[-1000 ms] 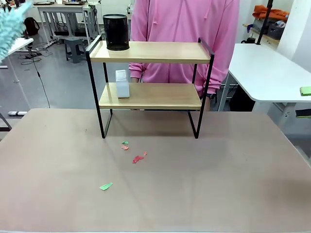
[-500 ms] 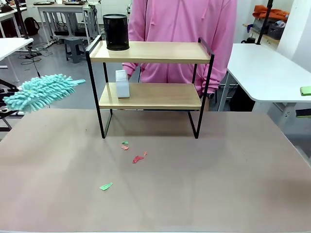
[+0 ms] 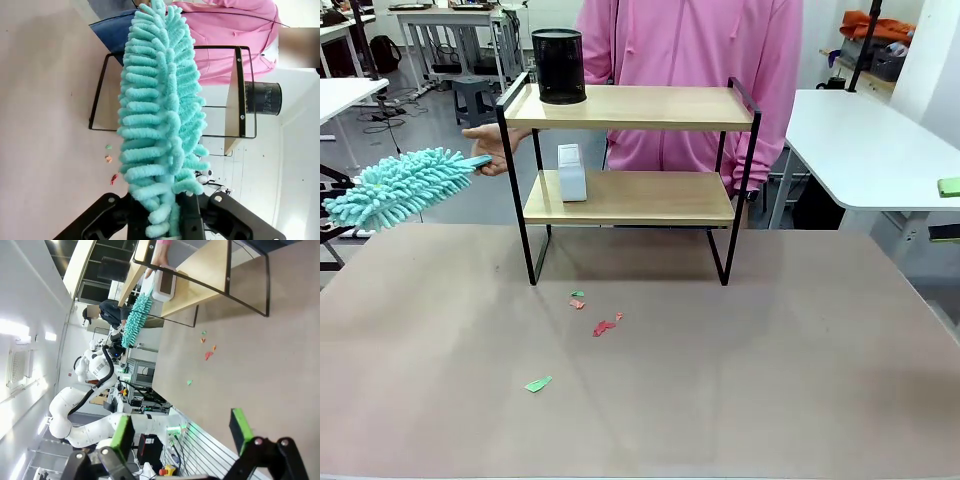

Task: Clean the shelf.
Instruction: Hand the Duster back to the human.

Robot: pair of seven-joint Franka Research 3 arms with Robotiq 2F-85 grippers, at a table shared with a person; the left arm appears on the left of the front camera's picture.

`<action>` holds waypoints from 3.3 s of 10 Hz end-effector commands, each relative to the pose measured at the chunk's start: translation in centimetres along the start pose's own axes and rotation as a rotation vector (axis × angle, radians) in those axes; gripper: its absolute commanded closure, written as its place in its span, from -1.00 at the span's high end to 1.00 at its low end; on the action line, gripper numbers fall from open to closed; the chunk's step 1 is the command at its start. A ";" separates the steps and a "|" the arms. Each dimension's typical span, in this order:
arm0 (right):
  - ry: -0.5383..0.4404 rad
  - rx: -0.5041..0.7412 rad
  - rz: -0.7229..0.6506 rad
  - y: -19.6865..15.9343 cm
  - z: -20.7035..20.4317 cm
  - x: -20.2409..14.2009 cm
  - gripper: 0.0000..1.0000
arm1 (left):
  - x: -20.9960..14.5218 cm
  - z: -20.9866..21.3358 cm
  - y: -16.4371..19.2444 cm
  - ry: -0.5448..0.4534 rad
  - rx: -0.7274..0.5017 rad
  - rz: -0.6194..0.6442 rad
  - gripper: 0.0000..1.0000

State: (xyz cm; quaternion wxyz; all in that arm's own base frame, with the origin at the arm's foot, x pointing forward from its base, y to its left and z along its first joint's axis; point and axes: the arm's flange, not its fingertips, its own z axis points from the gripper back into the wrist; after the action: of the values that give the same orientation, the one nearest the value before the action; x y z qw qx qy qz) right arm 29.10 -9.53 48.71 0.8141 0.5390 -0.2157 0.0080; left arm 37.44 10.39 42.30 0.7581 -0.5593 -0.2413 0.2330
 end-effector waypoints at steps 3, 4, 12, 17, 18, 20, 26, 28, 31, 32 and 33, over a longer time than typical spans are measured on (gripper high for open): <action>0.016 -0.006 0.021 -0.1 0.4 0.1 1.00 | -0.1 0.1 -0.3 0.001 0.002 -0.010 -1.00; 0.016 -0.006 0.021 -0.1 0.4 0.1 1.00 | -0.1 0.1 -0.3 0.001 0.002 -0.010 -1.00; 0.016 -0.006 0.021 -0.1 0.4 0.1 1.00 | -1.1 -0.4 -1.6 0.070 -0.050 -0.042 1.00; 0.121 0.071 -0.079 -3.1 -7.4 -0.4 1.00 | -3.3 -6.5 -1.5 0.241 -0.237 -0.007 1.00; 0.101 0.076 -0.091 -2.8 -9.2 -0.1 1.00 | -3.7 -7.2 -1.2 0.318 -0.226 -0.043 1.00; -0.058 0.077 -0.258 -0.2 -10.2 0.5 1.00 | -3.6 -8.4 -0.3 0.395 -0.173 -0.069 1.00; 0.035 0.078 -0.274 -1.6 -10.1 2.3 1.00 | -4.7 -9.0 -0.3 0.387 -0.181 -0.047 1.00; 0.035 0.078 -0.274 -1.6 -10.1 2.3 1.00 | -4.7 -9.0 -0.3 0.387 -0.181 -0.047 1.00; 0.035 0.078 -0.274 -1.6 -10.1 2.3 1.00 | -4.7 -9.0 -0.3 0.387 -0.181 -0.047 1.00; 0.035 0.078 -0.274 -1.6 -10.1 2.3 1.00 | -4.7 -9.0 -0.3 0.387 -0.181 -0.047 1.00; 0.035 0.078 -0.274 -1.6 -10.1 2.3 1.00 | -4.7 -9.0 -0.3 0.387 -0.181 -0.047 1.00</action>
State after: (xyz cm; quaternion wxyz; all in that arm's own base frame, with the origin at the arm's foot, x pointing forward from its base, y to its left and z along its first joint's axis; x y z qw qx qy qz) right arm 35.07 -1.48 45.02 0.7925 0.5898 -0.1236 -0.0941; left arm 39.86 0.68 39.58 0.7434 -0.6525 -0.1243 0.0781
